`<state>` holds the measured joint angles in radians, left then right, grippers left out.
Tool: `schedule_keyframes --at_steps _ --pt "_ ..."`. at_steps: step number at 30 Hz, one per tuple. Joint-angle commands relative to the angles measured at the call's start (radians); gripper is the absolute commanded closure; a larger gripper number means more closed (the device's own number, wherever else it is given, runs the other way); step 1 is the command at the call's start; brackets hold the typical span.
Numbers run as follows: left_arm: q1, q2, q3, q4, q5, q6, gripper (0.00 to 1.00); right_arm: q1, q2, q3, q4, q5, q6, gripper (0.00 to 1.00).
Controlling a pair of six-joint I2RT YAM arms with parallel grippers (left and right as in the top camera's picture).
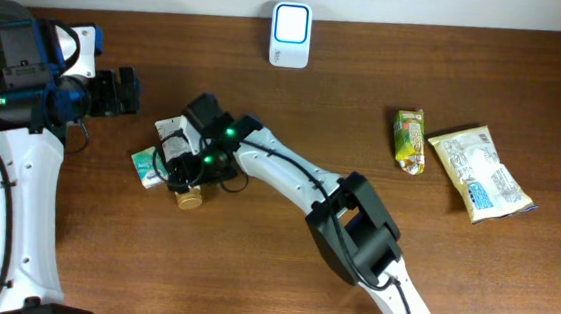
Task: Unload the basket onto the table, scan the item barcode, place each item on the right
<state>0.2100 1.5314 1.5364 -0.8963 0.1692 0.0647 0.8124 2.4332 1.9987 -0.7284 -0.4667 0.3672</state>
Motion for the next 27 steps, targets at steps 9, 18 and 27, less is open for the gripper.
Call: schedule_keyframes --at_steps 9,18,27 --pt "0.002 -0.008 0.007 0.001 0.011 0.019 0.01 -0.179 0.007 0.06 -0.371 0.326 0.005 0.34" --pt "0.002 -0.008 0.007 0.001 0.01 0.019 0.01 -0.266 0.005 0.307 -0.43 0.135 -0.037 0.34" --pt "0.002 -0.008 0.007 0.001 0.01 0.019 0.01 -0.133 0.077 0.153 0.193 0.138 0.278 0.37"
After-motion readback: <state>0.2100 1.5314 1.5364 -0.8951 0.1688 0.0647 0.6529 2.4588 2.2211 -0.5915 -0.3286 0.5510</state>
